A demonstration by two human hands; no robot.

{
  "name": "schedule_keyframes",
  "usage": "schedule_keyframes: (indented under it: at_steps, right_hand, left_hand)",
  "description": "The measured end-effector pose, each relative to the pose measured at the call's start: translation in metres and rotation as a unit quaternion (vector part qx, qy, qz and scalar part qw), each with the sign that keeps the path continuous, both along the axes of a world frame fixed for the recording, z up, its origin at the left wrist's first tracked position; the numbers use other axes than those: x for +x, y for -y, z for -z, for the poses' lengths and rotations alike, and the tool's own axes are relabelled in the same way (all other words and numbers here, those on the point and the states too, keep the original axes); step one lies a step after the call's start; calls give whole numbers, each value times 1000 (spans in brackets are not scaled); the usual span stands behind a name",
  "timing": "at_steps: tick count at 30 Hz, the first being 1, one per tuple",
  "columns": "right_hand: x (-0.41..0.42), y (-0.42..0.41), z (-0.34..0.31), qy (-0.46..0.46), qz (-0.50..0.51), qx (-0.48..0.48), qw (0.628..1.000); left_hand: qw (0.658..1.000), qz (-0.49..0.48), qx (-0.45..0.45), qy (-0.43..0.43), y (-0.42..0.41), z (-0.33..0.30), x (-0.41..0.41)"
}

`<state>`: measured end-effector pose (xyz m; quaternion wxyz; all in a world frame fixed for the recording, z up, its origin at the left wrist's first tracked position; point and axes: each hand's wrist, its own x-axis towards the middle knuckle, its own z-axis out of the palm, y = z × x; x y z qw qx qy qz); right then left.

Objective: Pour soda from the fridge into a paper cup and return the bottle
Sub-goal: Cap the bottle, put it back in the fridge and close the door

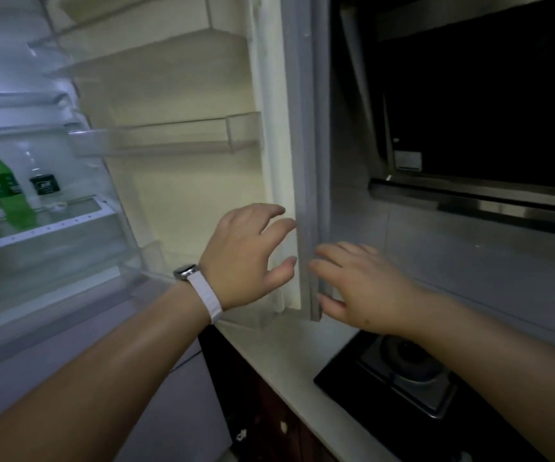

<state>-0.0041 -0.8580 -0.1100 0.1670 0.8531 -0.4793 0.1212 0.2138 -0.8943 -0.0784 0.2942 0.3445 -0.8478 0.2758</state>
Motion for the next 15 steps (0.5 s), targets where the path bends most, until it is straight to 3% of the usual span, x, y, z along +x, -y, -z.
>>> schedule_keyframes:
  at_steps: [7, 15]
  right_hand:
    - [-73, -2, 7, 23, 17, 11, 1000]
    - [-132, 9, 16, 22, 23, 28, 999]
  left_hand:
    - [995, -48, 9, 88, 16, 6, -80]
    - [958, -166, 43, 231, 52, 25, -136]
